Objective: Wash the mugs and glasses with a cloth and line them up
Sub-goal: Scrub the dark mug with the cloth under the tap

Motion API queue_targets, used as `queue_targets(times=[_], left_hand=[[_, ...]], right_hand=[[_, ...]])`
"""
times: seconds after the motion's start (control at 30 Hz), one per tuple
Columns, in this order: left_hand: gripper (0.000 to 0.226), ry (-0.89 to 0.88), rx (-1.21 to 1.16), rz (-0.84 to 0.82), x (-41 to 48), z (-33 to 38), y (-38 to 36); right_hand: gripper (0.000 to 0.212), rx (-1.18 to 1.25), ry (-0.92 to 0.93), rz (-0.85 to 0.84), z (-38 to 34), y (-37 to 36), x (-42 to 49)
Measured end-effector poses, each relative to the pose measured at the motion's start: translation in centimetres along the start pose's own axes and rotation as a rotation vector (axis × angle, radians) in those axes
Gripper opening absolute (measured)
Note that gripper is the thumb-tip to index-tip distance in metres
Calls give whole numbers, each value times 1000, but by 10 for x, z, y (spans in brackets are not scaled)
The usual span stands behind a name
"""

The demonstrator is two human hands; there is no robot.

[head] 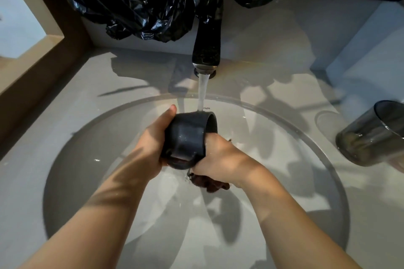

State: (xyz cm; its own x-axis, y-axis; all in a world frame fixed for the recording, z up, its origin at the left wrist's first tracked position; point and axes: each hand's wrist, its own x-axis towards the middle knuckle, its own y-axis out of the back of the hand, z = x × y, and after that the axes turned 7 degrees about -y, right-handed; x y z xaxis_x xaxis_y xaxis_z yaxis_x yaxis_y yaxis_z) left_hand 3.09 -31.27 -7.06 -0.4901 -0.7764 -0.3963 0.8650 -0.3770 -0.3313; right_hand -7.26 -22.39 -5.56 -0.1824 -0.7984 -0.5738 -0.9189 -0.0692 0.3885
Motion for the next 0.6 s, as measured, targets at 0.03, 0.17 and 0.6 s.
queue_targets(times=[0.03,0.17,0.6], left_hand=[[24,-74,23,42,3,-3,-1],[9,-583,327,-7,9,-6,4],[35,-12,-60,111,10,-6,-3]], right_hand=[[36,165,-2,-87,1,1,1],[63,985,119,-316,5,12,6],[17,250,82,55,-10,16,-2]])
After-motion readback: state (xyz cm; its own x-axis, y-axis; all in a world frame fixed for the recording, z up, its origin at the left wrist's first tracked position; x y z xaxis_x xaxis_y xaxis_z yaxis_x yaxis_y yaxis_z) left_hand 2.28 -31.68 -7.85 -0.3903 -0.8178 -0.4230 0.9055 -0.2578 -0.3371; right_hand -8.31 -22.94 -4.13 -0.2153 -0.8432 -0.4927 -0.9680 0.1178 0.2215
